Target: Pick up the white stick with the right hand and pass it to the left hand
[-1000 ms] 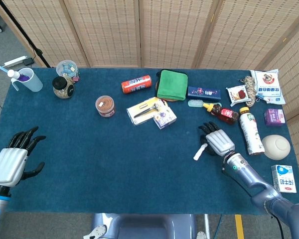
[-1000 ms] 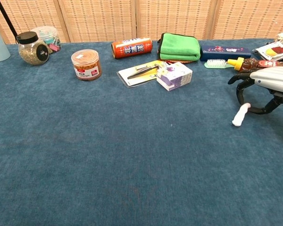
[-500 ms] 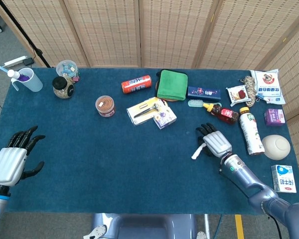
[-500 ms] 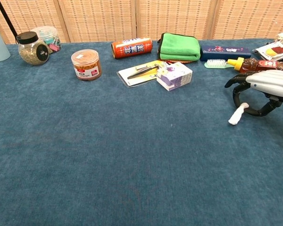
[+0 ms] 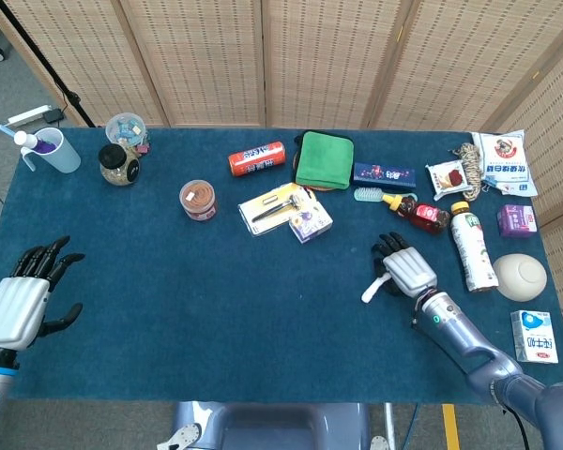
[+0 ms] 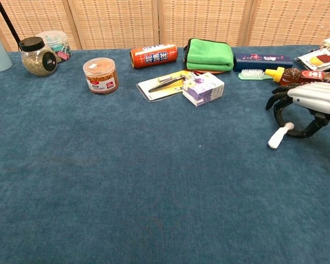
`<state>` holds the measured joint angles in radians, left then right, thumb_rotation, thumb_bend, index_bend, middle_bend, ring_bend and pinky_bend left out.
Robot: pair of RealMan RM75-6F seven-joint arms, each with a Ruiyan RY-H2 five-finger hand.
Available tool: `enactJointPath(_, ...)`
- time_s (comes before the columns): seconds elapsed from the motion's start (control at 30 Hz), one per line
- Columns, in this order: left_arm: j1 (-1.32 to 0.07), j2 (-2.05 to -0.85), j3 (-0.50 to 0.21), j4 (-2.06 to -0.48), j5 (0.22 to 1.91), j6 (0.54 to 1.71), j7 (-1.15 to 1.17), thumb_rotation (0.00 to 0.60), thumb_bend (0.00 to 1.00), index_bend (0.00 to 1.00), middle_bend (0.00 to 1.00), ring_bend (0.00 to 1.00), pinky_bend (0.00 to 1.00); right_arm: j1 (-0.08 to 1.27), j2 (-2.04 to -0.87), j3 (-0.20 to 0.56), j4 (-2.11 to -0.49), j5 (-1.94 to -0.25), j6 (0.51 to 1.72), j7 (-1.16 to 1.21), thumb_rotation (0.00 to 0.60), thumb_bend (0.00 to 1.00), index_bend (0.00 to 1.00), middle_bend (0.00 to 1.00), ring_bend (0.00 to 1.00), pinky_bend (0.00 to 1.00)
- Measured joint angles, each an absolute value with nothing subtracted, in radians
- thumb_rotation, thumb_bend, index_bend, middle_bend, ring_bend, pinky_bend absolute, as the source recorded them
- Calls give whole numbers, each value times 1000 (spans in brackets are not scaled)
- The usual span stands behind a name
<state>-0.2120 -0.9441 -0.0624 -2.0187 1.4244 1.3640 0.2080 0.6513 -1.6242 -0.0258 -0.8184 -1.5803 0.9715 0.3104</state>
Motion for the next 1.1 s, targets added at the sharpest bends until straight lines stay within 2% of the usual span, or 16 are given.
enactJointPath(0.43,-254,-968,-64,-2005,1432,1302,236,600,267,223,57,84,81,620,-1583,11,-920,-1529,1008,275,600,389,648,262,65,0)
enactJointPath(0.7,-328,-1014,-76,-1990,1424,1210,268,600,268,261,57,101,81,590,-1524,54,-1080,-1467,1036,194,600,389,653,263,71,0)
enactJointPath(0.97,-375,-1081,-89,-1963,1455,1183,301,600,267,307,62,122,81,568,-1480,101,-1248,-1390,1050,125,600,389,660,267,85,0)
enactJointPath(1.1,-411,-1159,-102,-1921,1508,1181,304,600,267,339,77,140,81,562,-1464,139,-1360,-1319,1052,81,600,388,661,268,86,0)
